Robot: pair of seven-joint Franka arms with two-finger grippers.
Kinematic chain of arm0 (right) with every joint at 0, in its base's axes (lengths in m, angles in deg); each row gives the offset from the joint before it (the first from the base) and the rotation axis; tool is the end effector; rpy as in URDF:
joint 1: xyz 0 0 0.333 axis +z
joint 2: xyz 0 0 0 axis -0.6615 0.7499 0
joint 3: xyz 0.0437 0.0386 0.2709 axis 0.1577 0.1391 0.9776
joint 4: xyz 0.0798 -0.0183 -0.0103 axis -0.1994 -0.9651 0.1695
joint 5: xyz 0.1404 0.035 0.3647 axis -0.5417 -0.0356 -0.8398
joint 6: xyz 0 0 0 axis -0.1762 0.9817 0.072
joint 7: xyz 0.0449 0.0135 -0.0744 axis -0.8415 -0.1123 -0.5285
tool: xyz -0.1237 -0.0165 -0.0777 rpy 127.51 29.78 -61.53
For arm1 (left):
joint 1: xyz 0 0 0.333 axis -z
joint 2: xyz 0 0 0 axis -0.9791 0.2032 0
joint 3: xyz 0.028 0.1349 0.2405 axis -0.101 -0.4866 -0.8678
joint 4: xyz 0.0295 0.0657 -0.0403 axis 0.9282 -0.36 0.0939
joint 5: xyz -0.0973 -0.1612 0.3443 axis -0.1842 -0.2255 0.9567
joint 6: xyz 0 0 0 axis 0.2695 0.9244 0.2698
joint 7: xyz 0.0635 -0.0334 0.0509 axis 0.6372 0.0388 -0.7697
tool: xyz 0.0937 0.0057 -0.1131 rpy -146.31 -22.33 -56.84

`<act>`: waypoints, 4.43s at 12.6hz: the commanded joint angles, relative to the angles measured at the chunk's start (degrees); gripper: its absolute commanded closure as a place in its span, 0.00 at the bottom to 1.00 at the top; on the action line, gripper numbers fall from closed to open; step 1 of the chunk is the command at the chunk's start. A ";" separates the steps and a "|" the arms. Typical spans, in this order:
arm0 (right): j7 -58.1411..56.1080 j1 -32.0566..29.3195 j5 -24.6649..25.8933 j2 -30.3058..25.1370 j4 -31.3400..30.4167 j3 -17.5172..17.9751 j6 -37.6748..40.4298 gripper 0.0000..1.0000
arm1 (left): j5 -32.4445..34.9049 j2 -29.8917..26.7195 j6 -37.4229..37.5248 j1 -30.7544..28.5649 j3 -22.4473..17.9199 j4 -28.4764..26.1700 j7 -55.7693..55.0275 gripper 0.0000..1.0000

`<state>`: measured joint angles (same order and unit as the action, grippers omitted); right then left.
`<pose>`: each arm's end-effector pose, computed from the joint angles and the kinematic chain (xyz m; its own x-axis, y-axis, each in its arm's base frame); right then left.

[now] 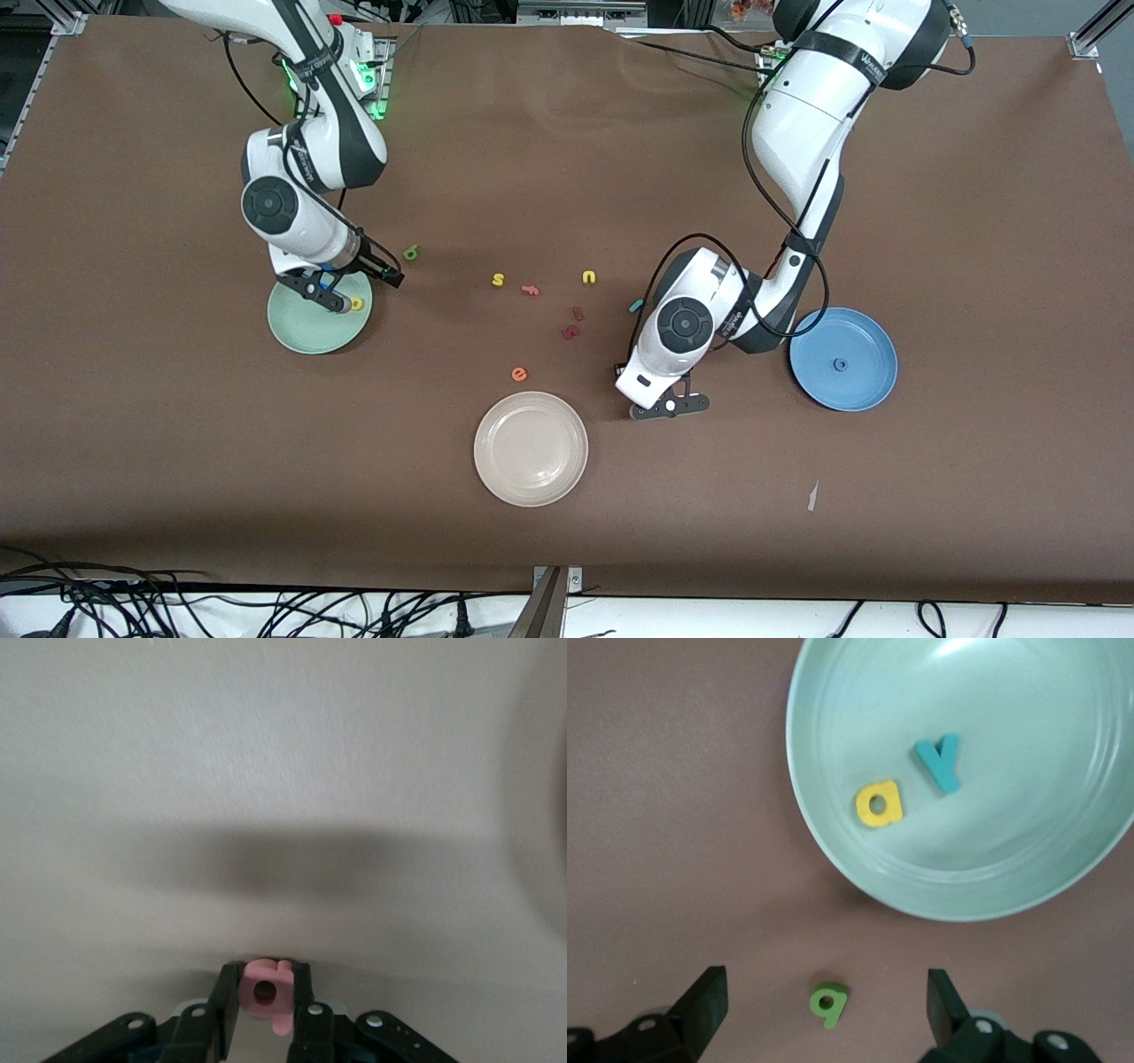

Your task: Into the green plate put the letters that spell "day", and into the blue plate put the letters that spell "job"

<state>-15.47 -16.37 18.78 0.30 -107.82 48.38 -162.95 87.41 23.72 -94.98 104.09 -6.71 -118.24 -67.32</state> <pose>0.4698 0.1704 0.1651 0.8640 -0.4882 -0.1236 -0.4863 -0.8725 0.0468 0.6247 -0.3494 0.1233 0.9837 0.1746 -0.0422 0.1759 -0.9840 0.0287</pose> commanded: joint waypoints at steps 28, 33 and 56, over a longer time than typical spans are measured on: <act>0.57 -0.09 -0.33 -2.15 -3.87 2.89 -2.02 0.94 | 3.70 -23.55 -5.31 -17.84 9.44 -31.43 18.63 0.00; -23.43 -0.70 -0.42 -0.23 3.61 -10.74 8.14 0.92 | 4.84 -22.75 -5.31 -10.18 9.44 -29.84 25.18 0.00; -49.31 -8.79 0.10 5.93 56.61 -17.43 48.73 0.00 | 10.02 -14.93 -9.79 -0.68 9.44 -29.84 35.32 0.10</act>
<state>-63.89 -25.05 18.86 5.38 -54.67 31.43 -116.27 95.75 7.90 -104.63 102.81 3.19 -149.41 -30.58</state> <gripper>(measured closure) 0.000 0.035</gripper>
